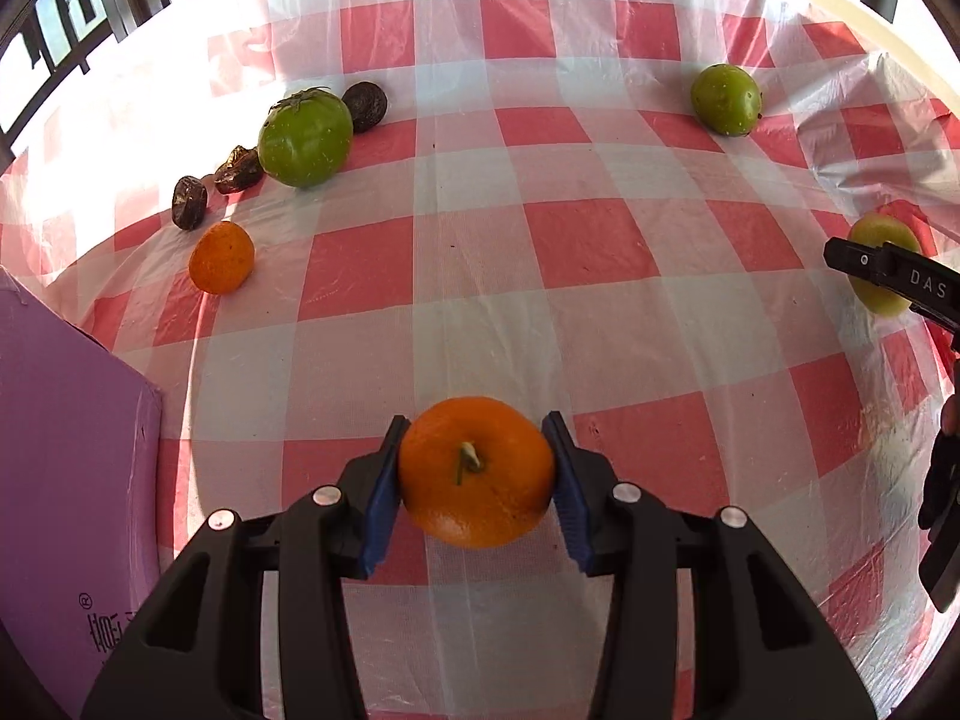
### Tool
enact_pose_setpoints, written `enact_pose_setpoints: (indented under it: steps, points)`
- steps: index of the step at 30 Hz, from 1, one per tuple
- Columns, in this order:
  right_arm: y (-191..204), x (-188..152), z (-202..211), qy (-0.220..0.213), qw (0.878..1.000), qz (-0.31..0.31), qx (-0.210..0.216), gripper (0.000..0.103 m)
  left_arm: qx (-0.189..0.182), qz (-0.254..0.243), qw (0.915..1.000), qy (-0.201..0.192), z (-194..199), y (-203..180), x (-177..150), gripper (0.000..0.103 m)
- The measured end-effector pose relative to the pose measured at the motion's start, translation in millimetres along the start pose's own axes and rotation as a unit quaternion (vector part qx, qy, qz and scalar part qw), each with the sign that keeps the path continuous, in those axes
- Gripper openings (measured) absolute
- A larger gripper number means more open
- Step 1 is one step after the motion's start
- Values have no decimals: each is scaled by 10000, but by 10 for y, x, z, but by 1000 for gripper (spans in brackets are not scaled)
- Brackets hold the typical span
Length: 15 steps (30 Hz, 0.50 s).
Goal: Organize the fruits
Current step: 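Carry the tangerine and yellow pear in both grippers over the white box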
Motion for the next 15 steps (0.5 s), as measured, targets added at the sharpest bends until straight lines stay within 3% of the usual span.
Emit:
enact_pose_setpoints:
  steps: [8,15]
  points:
    - [437,-571,359,322,9960,207,804,64,-766,-536,9944,503,154,-160,-413,44]
    - [556,-838,608,432,9955,210,813,64,-1286,-853,9864,562,279,-212,-549,44]
Point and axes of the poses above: each gripper's, at about its wrist camera, not at the fingertips, and z roughly against the way its jaws point, y to its left, x to its top, the point moved 5 cm from there along -z, roughly the way its jaws point, and after that the axes turned 10 degrees about z, right-handed, at the moved point
